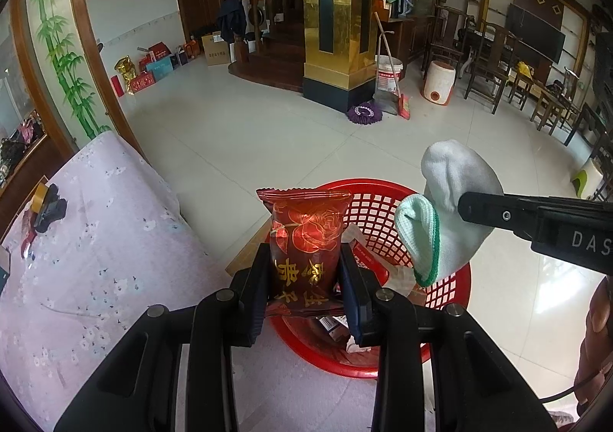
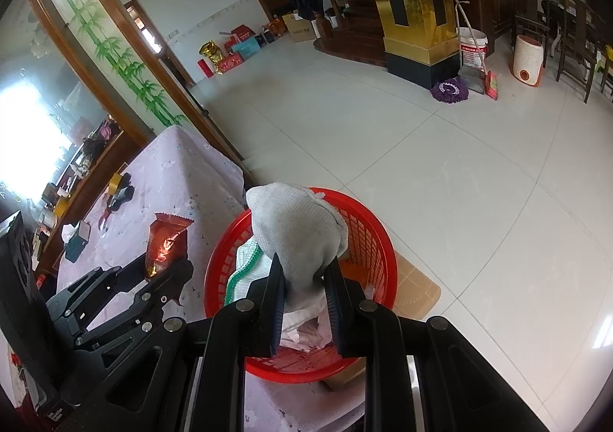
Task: Collect trash
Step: 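Carry the snack packet and white mask over the red basket, then open both grippers to drop the packet and mask into the basket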
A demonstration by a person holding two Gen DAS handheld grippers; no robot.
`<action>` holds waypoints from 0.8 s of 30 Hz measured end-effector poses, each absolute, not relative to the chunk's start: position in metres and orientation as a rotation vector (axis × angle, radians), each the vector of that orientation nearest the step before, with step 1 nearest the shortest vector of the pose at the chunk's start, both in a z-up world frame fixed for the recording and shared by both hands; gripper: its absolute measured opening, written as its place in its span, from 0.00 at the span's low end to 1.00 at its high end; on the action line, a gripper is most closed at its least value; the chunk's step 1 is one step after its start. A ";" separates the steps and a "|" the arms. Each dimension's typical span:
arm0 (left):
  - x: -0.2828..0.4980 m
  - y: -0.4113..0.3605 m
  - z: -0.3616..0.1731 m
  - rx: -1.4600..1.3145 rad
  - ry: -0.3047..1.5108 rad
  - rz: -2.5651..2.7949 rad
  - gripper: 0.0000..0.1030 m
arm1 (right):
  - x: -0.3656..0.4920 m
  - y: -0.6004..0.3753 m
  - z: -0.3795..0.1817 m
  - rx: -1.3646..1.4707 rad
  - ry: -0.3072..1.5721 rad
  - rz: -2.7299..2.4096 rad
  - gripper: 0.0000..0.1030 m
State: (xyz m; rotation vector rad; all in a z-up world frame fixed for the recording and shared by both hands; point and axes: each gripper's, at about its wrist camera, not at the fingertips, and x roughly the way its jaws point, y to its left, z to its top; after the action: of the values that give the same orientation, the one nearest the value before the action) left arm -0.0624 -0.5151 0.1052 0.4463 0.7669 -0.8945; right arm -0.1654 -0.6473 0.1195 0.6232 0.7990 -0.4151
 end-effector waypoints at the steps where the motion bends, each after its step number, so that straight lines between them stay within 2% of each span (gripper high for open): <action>1: -0.062 -0.516 0.104 0.445 0.768 -0.895 0.31 | -0.164 -0.648 0.119 0.622 0.801 -0.415 0.21; 24: -0.058 -0.521 0.095 0.444 0.785 -0.889 0.32 | -0.143 -0.656 0.108 0.600 0.849 -0.403 0.21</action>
State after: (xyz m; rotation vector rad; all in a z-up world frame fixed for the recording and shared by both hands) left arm -0.0583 -0.5210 0.0945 0.4438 0.7848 -0.8891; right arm -0.1426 -0.6562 0.1078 0.6001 0.8491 -0.4033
